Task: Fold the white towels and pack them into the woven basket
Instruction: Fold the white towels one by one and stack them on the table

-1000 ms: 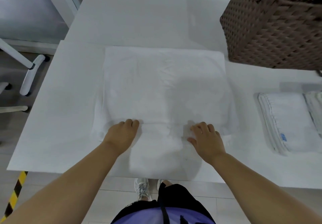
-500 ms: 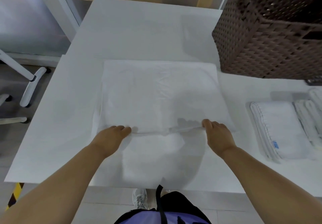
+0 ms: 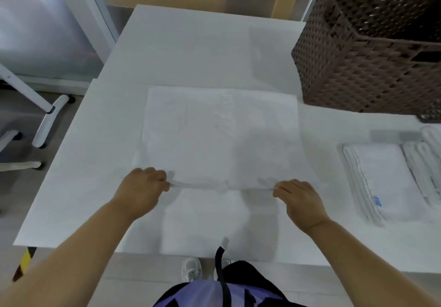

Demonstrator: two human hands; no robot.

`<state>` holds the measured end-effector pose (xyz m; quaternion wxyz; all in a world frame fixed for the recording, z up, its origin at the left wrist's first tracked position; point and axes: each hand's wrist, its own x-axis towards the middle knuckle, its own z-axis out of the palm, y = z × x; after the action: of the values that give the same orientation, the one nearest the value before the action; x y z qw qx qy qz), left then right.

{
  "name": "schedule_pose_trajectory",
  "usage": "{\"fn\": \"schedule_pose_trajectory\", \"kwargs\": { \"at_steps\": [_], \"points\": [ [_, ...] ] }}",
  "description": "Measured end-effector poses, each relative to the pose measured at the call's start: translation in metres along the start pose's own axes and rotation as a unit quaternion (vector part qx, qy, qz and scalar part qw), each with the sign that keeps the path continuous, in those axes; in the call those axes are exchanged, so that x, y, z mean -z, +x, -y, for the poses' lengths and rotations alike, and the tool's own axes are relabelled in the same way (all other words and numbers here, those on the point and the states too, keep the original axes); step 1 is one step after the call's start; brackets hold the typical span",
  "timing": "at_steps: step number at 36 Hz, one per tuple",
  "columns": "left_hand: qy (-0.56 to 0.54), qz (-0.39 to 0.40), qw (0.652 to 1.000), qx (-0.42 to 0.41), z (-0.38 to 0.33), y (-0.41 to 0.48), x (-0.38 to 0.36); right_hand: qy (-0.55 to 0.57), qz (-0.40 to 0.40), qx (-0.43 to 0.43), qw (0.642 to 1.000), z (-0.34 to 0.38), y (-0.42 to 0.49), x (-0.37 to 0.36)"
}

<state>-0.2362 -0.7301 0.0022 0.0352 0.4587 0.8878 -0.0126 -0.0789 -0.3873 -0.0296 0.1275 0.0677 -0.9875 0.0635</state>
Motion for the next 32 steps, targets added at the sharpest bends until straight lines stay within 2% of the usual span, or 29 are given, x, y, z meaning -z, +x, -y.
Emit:
{"fn": "schedule_pose_trajectory", "kwargs": {
  "at_steps": [3, 4, 7, 13, 18, 28, 32],
  "points": [
    [0.026, 0.138, 0.989, 0.048, -0.019, -0.013, -0.041, 0.018, 0.107, -0.055, 0.993, 0.006, -0.016, -0.018],
    [0.02, 0.15, 0.986, 0.071, -0.026, -0.016, -0.044, 0.022, 0.126, -0.072, 0.989, 0.008, -0.02, -0.022],
    [-0.009, 0.099, 0.992, 0.083, -0.036, -0.022, -0.051, 0.003, 0.114, -0.07, 0.991, 0.011, -0.023, -0.026],
    [0.014, 0.023, 0.997, 0.067, -0.037, -0.031, -0.063, -0.032, 0.121, -0.064, 0.99, 0.015, -0.032, -0.029],
    [0.046, -0.025, 0.998, 0.019, -0.037, -0.027, -0.072, -0.049, 0.135, -0.087, 0.986, 0.021, -0.03, -0.031],
    [0.07, -0.061, 0.994, -0.059, -0.024, -0.015, -0.073, -0.069, 0.141, -0.101, 0.983, 0.029, -0.023, -0.036],
    [0.043, -0.053, 0.997, -0.028, -0.024, -0.016, -0.071, -0.087, 0.139, -0.072, 0.984, 0.027, -0.024, -0.041]
  ]
}}
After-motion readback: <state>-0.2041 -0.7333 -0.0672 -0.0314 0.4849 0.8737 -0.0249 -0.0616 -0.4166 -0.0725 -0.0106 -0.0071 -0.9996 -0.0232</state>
